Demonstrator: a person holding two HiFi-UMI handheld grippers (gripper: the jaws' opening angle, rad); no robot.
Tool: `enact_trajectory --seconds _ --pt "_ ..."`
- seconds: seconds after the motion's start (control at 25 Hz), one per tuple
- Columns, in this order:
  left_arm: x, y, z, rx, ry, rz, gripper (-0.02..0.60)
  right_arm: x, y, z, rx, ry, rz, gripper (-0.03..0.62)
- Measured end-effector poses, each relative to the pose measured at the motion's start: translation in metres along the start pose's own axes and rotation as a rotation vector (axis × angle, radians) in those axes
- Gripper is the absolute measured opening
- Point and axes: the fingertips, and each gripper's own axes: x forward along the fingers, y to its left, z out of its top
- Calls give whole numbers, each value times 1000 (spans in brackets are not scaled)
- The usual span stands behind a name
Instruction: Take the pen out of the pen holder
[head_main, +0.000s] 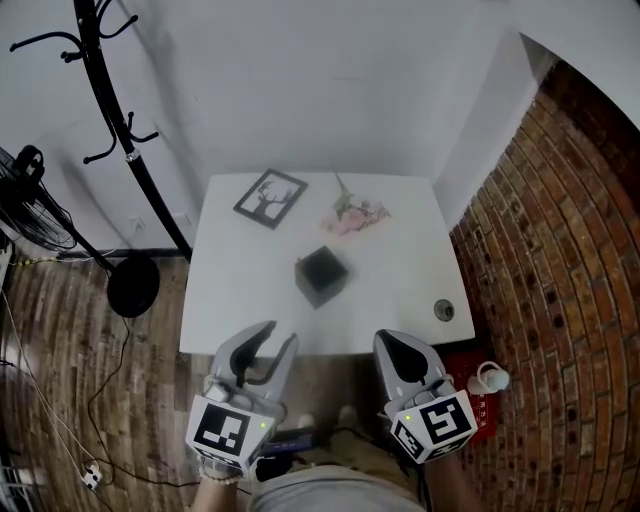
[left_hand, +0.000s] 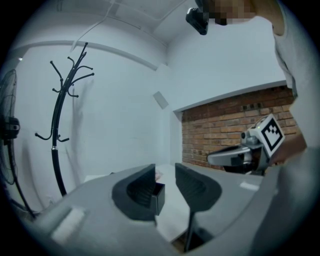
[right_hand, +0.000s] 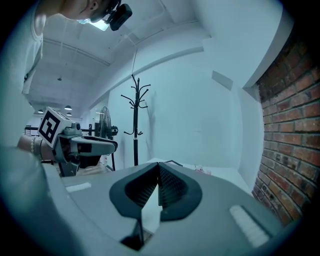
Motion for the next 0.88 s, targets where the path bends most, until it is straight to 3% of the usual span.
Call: enact_trajectory --seconds 0.36,0.48,0.88 --pt "13 6 0 6 -7 34 115 7 -11 0 -9 6 43 2" --pt "20 8 -2 -7 27 41 115 7 -17 -3 -3 12 41 2" --pt "63 32 -18 -49 -5 67 115 3 -36 2 -7 2 27 2"
